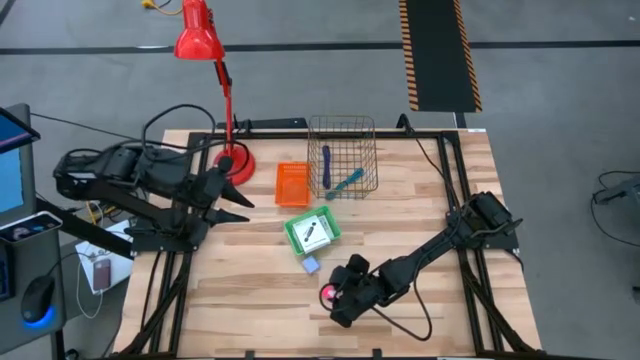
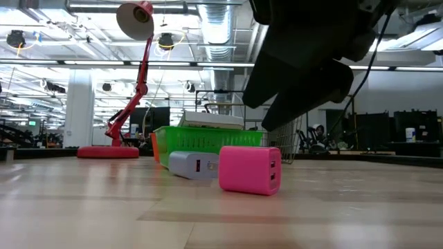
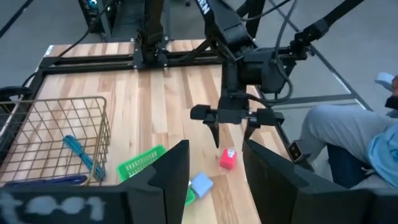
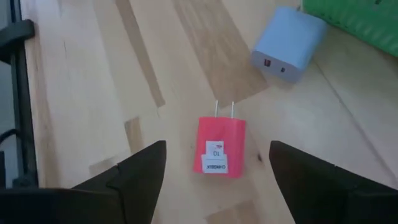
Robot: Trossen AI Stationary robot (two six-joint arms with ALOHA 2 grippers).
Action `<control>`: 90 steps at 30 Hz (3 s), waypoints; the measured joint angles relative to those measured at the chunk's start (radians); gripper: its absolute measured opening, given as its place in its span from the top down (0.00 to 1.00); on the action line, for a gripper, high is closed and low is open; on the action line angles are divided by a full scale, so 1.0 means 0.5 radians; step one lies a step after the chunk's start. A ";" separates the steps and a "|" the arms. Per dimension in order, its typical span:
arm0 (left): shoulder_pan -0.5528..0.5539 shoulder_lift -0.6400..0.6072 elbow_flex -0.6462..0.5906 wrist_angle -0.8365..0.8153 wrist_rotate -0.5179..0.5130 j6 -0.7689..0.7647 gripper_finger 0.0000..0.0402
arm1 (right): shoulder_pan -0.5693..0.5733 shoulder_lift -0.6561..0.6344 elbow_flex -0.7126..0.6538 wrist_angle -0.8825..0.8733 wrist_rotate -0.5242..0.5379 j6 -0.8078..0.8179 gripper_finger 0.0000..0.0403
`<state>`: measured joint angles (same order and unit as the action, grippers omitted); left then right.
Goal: Pick and place items into bin
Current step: Put the pink adaptor into the orange bin
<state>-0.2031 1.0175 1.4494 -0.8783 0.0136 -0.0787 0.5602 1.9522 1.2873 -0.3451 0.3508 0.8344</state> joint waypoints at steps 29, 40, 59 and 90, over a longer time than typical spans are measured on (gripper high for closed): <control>0.001 0.034 0.000 0.010 -0.006 -0.078 0.65 | 0.137 0.079 0.004 0.069 0.509 -0.217 0.30; 0.001 0.034 0.000 0.019 -0.005 -0.127 0.65 | 0.193 0.332 0.012 0.256 0.727 -0.211 0.30; 0.001 0.034 0.000 0.018 -0.005 -0.136 0.65 | 0.188 0.330 0.011 0.160 0.569 -0.091 0.30; 0.001 0.034 0.000 0.017 -0.005 -0.136 0.65 | 0.183 0.329 0.011 0.101 0.498 -0.043 0.60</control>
<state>-0.2028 1.0344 1.4494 -0.8696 0.0109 -0.1467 0.6518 2.1166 1.2926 -0.2944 0.5999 0.8131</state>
